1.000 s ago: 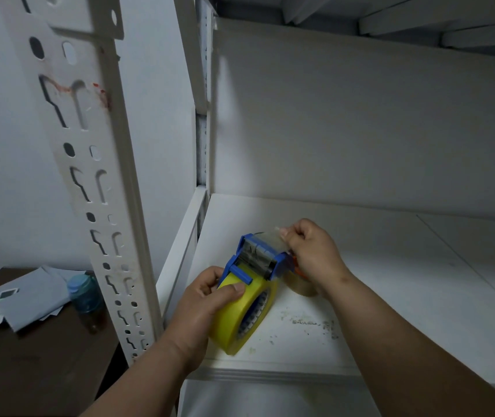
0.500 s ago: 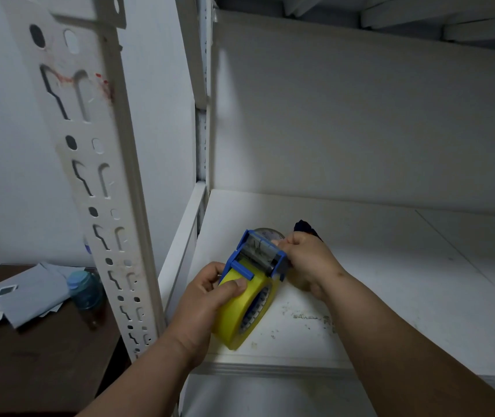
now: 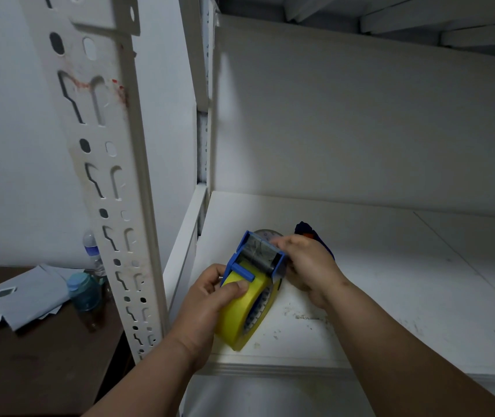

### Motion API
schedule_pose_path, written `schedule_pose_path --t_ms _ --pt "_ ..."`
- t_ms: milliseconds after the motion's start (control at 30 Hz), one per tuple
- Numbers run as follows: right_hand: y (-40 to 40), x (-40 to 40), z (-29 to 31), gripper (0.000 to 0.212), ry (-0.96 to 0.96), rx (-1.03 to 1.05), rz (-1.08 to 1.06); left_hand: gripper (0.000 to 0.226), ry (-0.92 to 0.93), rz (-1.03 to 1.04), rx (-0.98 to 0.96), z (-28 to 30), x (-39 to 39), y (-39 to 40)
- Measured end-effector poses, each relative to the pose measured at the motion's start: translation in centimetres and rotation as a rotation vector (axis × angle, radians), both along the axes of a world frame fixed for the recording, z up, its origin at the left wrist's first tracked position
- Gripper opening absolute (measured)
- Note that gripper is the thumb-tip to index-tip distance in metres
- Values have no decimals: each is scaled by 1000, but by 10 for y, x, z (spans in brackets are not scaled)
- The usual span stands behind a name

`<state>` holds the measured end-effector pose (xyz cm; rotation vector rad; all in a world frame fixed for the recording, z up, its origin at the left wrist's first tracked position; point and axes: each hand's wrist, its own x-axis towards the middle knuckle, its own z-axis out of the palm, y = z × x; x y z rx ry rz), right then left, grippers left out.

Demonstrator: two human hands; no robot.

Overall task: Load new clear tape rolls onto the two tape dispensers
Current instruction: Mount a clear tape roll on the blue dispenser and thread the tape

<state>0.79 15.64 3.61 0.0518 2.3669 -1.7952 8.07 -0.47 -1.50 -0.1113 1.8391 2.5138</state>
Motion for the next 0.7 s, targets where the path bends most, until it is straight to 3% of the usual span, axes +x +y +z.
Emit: schedule_pose_path --t_ms 100,267,533,700 --pt "-6 5 -5 43 -1 -117 46 30 0 -4 -1 0 0 0" --pt "-4 5 -10 82 -65 -125 155 40 -5 -43 -13 -3 1 -5" --pt "3 2 -8 70 -112 -202 123 42 -18 -96 -93 -1 1 -2" --pt "9 0 -19 80 -137 -302 108 52 -41 -17 -51 1 -5 2"
